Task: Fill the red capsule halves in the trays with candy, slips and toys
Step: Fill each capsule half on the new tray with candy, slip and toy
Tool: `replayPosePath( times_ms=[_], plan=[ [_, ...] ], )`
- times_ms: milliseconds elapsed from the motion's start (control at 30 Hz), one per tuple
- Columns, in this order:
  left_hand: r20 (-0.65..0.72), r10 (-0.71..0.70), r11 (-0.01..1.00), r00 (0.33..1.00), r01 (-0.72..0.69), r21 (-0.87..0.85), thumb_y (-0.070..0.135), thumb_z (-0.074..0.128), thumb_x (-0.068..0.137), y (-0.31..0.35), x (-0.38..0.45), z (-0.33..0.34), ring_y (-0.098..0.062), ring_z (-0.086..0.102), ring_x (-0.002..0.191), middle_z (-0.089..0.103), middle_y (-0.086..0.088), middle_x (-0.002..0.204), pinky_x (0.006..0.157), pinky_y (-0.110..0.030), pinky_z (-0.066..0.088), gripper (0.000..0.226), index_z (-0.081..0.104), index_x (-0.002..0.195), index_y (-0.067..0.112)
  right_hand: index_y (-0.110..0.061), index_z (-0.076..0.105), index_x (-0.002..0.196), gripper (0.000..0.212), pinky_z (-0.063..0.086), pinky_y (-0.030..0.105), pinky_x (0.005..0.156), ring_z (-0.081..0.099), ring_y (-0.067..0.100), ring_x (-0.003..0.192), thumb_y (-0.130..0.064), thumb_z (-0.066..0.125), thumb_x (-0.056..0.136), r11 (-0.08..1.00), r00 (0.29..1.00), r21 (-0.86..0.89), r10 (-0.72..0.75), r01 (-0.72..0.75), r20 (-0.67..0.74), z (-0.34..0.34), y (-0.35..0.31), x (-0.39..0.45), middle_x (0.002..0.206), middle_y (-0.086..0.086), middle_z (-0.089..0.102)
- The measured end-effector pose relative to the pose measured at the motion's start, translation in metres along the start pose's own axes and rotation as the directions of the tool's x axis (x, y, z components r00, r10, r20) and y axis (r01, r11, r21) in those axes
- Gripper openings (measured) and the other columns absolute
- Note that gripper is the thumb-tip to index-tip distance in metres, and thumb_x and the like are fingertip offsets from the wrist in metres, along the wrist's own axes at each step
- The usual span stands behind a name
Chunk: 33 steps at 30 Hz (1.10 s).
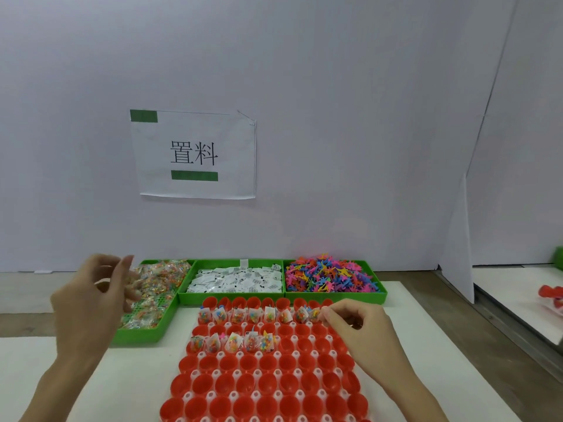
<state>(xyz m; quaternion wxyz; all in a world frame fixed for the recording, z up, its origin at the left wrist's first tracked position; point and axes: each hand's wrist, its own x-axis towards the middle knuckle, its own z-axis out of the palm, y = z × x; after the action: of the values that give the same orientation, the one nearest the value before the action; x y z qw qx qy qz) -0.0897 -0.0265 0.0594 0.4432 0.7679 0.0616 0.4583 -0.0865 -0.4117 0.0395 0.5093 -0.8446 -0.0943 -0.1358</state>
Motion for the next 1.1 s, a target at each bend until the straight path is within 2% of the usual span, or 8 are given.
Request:
replayPosePath(
  times_ms=[200, 467, 633, 767, 867, 967, 1033, 1100],
  plan=[
    [0.244, -0.071, 0.933, 0.967, 0.151, -0.327, 0.022, 0.073, 0.088, 0.038, -0.053, 0.018, -0.031, 0.070, 0.051, 0.074, -0.009, 0.071, 0.047, -0.029, 0.059, 0.004, 0.074, 0.085, 0.024, -0.034, 0.077, 0.080, 0.017, 0.051, 0.011, 0.069, 0.067, -0.003, 0.081, -0.030, 0.070, 0.094, 1.000, 1.000, -0.021, 0.003, -0.003, 0.008, -0.001, -0.002, -0.001, 0.080, -0.019, 0.074],
    [0.489, -0.181, 0.884, 0.853, 0.359, -0.300, 0.024, 0.077, 0.080, 0.033, -0.070, 0.020, -0.028, 0.076, 0.072, 0.079, -0.010, 0.084, 0.069, -0.027, 0.064, 0.017, 0.083, 0.095, 0.031, -0.034, 0.079, 0.081, 0.015, 0.057, 0.024, 0.079, 0.069, 0.001, 0.081, -0.031, 0.070, 0.094, 0.999, 0.999, -0.015, 0.029, -0.029, 0.015, -0.002, -0.002, -0.001, 0.080, -0.016, 0.076],
    [0.561, -0.192, 0.862, 0.805, 0.412, -0.295, 0.012, 0.071, 0.091, 0.029, -0.072, 0.022, -0.026, 0.078, 0.079, 0.079, -0.011, 0.083, 0.081, -0.032, 0.060, 0.028, 0.081, 0.103, 0.035, -0.033, 0.078, 0.081, 0.016, 0.056, 0.023, 0.079, 0.069, 0.001, 0.082, -0.030, 0.070, 0.094, 0.999, 1.000, -0.035, 0.010, -0.009, 0.021, 0.003, -0.006, -0.001, 0.081, -0.016, 0.075],
    [0.573, -0.172, 0.868, 0.801, 0.398, -0.296, 0.000, 0.067, 0.093, 0.027, -0.074, 0.023, -0.028, 0.078, 0.075, 0.077, -0.014, 0.080, 0.080, -0.027, 0.062, 0.040, 0.082, 0.099, 0.037, -0.035, 0.075, 0.083, 0.012, 0.052, 0.015, 0.072, 0.067, -0.001, 0.082, -0.031, 0.071, 0.093, 0.990, 0.995, -0.125, -0.059, 0.068, 0.080, 0.022, -0.018, 0.009, 0.081, -0.019, 0.073],
    [0.569, -0.153, 0.877, 0.808, 0.377, -0.299, 0.003, 0.071, 0.090, 0.028, -0.074, 0.024, -0.026, 0.077, 0.073, 0.076, -0.013, 0.080, 0.072, -0.025, 0.062, 0.037, 0.082, 0.098, 0.038, -0.031, 0.076, 0.094, 0.007, 0.049, 0.008, 0.074, 0.064, -0.006, 0.084, -0.028, 0.069, 0.095, 0.960, 0.976, -0.229, -0.120, 0.161, 0.181, 0.041, -0.027, 0.034, 0.083, -0.018, 0.072],
    [0.573, -0.166, 0.883, 0.803, 0.380, -0.276, 0.012, 0.075, 0.089, 0.026, -0.077, 0.025, -0.021, 0.077, 0.076, 0.078, -0.009, 0.081, 0.076, -0.021, 0.061, 0.029, 0.081, 0.097, 0.039, -0.022, 0.076, 0.108, 0.014, 0.045, 0.005, 0.070, 0.061, -0.006, 0.080, -0.025, 0.066, 0.098, 0.911, 0.954, -0.335, -0.155, 0.239, 0.258, 0.061, -0.032, 0.074, 0.099, -0.011, 0.074],
    [0.569, -0.195, 0.879, 0.799, 0.400, -0.260, 0.018, 0.078, 0.086, 0.026, -0.079, 0.026, -0.016, 0.076, 0.081, 0.080, -0.004, 0.086, 0.079, -0.020, 0.059, 0.024, 0.081, 0.097, 0.038, -0.016, 0.076, 0.112, 0.017, 0.047, 0.009, 0.075, 0.064, 0.001, 0.082, -0.021, 0.065, 0.099, 0.901, 0.947, -0.358, -0.141, 0.243, 0.287, 0.075, -0.031, 0.100, 0.103, -0.001, 0.076],
    [0.562, -0.222, 0.867, 0.796, 0.425, -0.259, 0.021, 0.081, 0.083, 0.025, -0.080, 0.027, -0.016, 0.076, 0.085, 0.080, -0.003, 0.089, 0.080, -0.024, 0.061, 0.021, 0.082, 0.097, 0.036, -0.013, 0.077, 0.112, 0.018, 0.055, 0.024, 0.083, 0.069, 0.013, 0.087, -0.019, 0.065, 0.099, 0.893, 0.940, -0.383, -0.111, 0.237, 0.324, 0.090, -0.028, 0.121, 0.104, 0.006, 0.077]
  ],
)
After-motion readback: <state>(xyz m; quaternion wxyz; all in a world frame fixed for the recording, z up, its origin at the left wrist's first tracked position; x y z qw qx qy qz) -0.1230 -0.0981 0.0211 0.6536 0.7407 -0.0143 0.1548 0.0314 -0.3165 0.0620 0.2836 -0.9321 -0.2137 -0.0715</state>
